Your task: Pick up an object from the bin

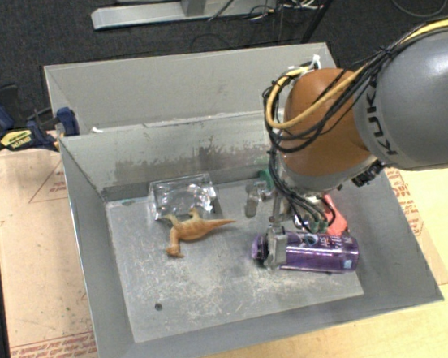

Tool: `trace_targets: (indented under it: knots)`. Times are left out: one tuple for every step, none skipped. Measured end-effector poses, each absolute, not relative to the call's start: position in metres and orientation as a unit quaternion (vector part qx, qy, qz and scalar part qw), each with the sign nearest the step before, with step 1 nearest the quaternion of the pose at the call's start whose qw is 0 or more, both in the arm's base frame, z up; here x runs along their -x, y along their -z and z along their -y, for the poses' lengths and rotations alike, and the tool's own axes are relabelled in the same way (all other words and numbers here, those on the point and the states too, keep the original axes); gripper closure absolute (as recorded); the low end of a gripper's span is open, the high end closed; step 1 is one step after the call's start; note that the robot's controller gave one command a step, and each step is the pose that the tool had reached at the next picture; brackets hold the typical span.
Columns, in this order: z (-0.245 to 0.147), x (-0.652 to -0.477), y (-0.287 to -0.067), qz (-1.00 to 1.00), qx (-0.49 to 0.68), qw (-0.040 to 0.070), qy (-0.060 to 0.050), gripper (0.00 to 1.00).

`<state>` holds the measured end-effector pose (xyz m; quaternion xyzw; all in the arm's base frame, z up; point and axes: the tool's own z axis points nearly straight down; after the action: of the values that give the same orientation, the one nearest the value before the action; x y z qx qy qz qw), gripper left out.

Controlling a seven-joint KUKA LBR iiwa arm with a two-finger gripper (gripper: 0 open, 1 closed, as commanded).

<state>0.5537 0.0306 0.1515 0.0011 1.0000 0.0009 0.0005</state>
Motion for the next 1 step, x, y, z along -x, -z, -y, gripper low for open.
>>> trace_targets:
  knots:
    - [-0.0306,-0.5537,-0.1515,-1.0,-0.001,0.001,-0.001,0.0]
